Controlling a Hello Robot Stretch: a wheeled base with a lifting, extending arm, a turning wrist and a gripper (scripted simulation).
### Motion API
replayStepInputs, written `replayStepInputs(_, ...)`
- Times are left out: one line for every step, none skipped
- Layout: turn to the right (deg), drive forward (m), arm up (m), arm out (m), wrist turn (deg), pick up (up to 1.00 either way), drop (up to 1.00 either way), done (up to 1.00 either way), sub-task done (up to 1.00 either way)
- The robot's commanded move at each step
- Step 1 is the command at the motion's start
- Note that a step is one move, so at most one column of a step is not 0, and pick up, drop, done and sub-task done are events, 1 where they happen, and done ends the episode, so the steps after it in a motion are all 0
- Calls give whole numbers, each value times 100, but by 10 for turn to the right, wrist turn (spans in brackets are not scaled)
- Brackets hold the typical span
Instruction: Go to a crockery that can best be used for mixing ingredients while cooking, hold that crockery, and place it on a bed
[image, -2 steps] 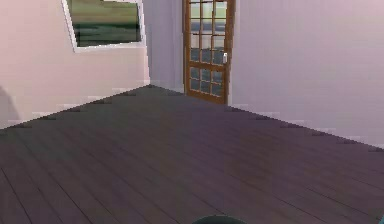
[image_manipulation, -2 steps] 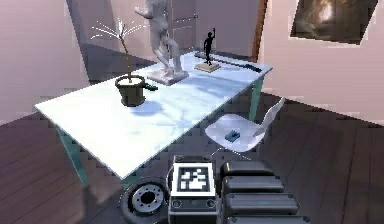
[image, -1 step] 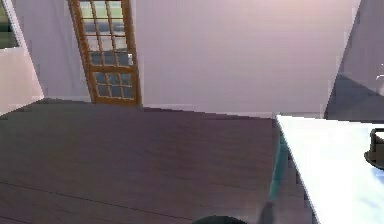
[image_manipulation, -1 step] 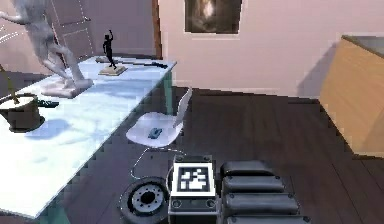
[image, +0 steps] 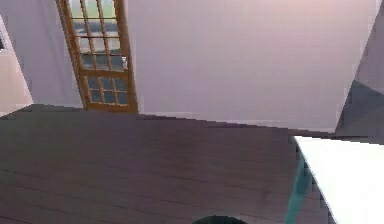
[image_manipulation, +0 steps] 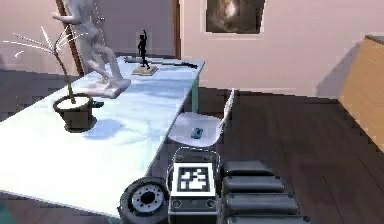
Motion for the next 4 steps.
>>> replayStepInputs(120,0,0,0,0,0,0,0,0)
replayStepInputs(0,100,0,0,0,0,0,0,0)
replayStepInputs(0,45,0,0,0,0,0,0,0)
replayStepInputs(330,0,0,0,0,0,0,0,0)
